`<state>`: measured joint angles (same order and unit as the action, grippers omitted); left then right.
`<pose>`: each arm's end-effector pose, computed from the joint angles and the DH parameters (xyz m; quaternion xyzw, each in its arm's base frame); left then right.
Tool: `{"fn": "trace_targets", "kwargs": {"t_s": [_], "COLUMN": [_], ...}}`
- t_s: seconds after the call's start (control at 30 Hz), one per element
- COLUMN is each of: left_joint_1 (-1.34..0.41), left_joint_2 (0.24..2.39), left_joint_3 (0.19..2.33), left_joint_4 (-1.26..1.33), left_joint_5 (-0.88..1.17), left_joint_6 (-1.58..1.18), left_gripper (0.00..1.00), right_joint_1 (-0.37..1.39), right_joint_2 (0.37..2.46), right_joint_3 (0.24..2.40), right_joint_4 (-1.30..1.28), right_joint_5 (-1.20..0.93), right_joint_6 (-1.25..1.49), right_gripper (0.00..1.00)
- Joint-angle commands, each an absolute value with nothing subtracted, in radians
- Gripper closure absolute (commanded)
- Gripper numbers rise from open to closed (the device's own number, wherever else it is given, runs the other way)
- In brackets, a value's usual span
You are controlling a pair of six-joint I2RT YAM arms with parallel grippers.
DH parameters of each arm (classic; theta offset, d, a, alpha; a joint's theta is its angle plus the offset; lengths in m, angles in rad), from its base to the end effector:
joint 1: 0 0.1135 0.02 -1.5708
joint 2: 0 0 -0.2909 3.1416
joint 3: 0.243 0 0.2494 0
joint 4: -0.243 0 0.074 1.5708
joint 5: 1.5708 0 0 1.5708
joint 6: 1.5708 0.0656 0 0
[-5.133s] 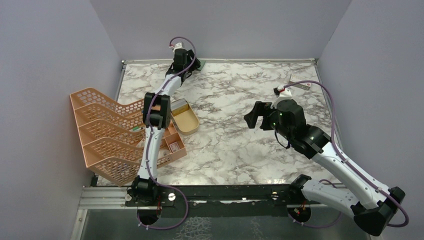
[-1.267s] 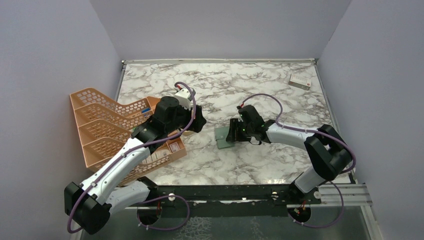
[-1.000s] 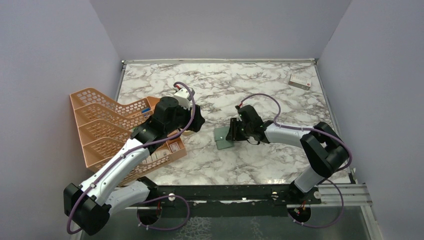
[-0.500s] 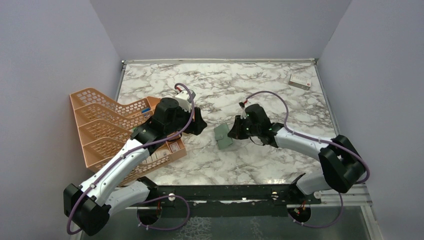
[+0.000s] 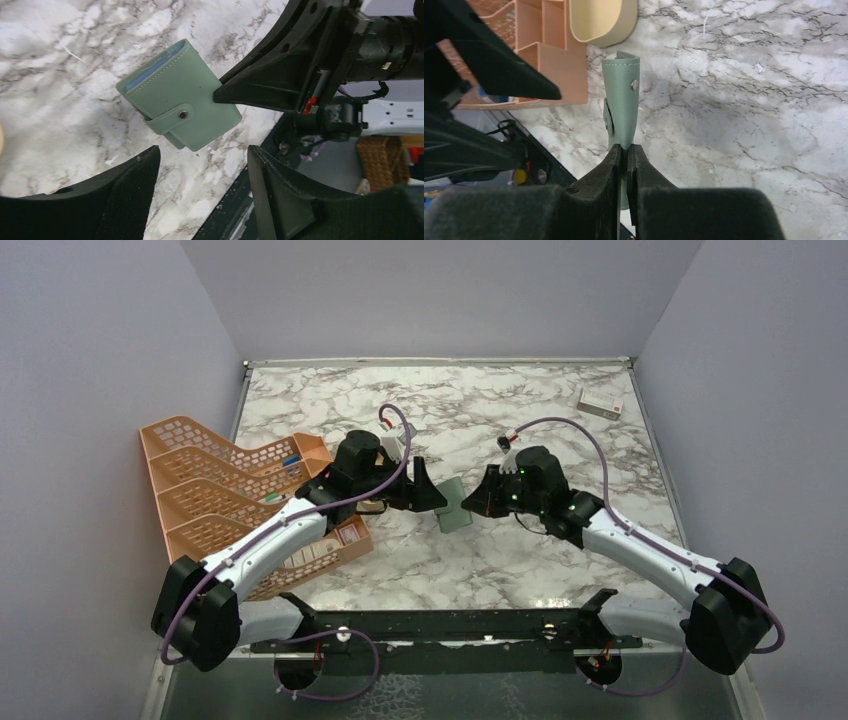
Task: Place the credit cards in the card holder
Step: Open the card holder at the center of the board.
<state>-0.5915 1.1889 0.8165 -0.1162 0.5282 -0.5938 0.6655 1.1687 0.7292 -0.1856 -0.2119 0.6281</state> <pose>0.2092 -0.1804 0.2899 0.1335 0.8276 -0.4633 0.2874 0.1982 0.1731 0.2517 -0.0647 0.8842 0.3480 0.3047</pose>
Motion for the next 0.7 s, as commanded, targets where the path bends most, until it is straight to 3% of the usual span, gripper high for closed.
{"fn": "trace_targets", "kwargs": {"t_s": [0.0, 0.67], "left_joint_1": [-0.607, -0.683], "left_joint_2": [1.235, 1.432], "left_joint_3": [0.808, 0.859], "left_joint_4": [-0.013, -0.004], "left_joint_5": [0.616, 0.466], "left_joint_6": [-0.642, -0.627], "left_gripper": [0.34, 0.46], "right_joint_1": [0.664, 0.665], "right_joint_2": [1.108, 1.03], "right_joint_3": [0.731, 0.661], "right_joint_4": [-0.175, -0.019], "right_joint_5": [-0.263, -0.377], "right_joint_6": [0.702, 0.729], "right_gripper": [0.99, 0.99]}}
